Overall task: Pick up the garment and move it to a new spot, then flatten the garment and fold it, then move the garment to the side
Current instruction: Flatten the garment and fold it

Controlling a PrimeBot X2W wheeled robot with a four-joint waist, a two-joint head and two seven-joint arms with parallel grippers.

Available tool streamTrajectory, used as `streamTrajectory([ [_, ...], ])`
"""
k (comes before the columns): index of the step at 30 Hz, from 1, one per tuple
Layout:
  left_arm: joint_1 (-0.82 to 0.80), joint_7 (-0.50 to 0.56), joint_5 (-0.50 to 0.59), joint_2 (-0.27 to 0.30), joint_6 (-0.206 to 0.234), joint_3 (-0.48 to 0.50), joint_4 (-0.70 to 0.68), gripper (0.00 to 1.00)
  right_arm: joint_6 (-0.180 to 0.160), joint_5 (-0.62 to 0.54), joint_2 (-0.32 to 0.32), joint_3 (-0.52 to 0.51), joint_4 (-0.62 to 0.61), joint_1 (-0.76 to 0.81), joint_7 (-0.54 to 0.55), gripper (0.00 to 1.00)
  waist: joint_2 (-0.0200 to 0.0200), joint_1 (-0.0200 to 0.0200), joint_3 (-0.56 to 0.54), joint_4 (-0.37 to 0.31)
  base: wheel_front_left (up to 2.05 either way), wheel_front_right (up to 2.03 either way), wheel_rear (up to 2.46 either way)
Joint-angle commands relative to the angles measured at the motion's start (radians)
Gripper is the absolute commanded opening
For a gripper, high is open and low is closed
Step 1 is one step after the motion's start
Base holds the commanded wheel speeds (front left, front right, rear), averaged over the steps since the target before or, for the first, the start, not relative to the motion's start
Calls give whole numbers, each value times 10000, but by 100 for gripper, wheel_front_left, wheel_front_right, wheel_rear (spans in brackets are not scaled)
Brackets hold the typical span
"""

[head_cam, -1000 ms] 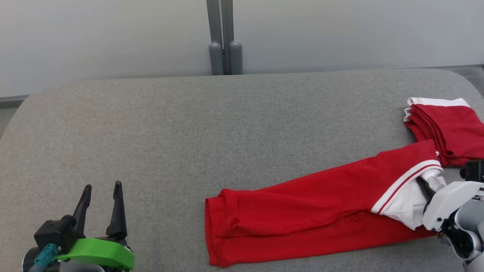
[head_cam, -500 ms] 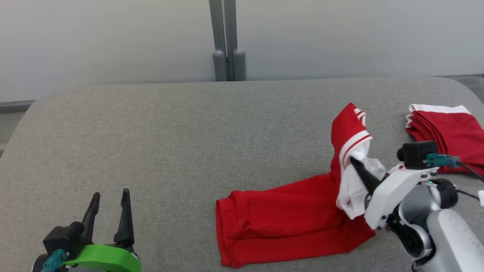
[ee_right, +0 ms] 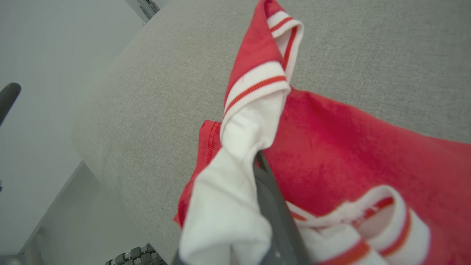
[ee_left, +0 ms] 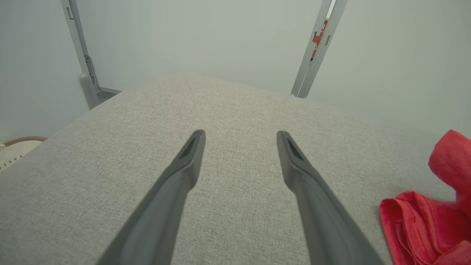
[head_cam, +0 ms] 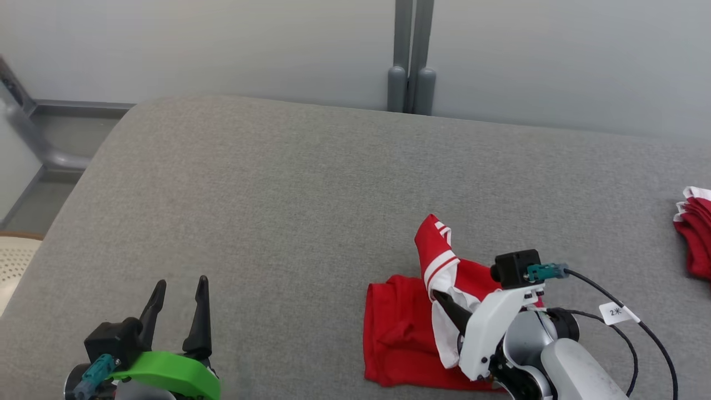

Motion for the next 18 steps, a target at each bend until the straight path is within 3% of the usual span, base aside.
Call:
streamTrajectory([
  [1, -166, -38, -47, -3, -50, 17, 65, 100, 3, 87, 51, 53, 238, -209, -171, 0, 0, 0, 105, 362, 0, 0, 0],
  [2, -178, -50, -53, 7, -68, 38, 91, 100, 3, 58, 74, 95, 414, -276, -206, 0, 0, 0, 111, 384, 0, 0, 0],
  [4, -208, -58, -62, 6, -81, 46, 154, 100, 3, 54, 116, 223, 785, -397, -267, 20, 0, 0, 123, 416, 0, 0, 0],
  [5, -215, -70, -62, -2, -85, 53, 178, 100, 3, 88, 125, 286, 944, -463, -319, 51, 0, 0, 124, 418, 0, 0, 0],
  [6, -220, -80, -65, -10, -84, 62, 203, 100, 3, 107, 133, 389, 1059, -506, -339, 90, 0, 0, 125, 411, 0, 0, 0],
  [7, -227, -95, -75, -19, -85, 78, 233, 100, 3, 176, 146, 507, 1147, -550, -360, 100, 0, 0, 121, 389, 0, 0, 0],
  [12, -133, -125, -95, -26, -24, 164, 269, 100, 3, 611, 133, 965, 921, -716, -873, 100, 0, 0, -4, 49, 0, 0, 0],
  [18, 163, -141, -143, 84, 123, 335, 101, 100, 2, 1339, -411, 797, -387, -684, -1585, 100, 0, 0, -212, -569, 0, 0, 0],
])
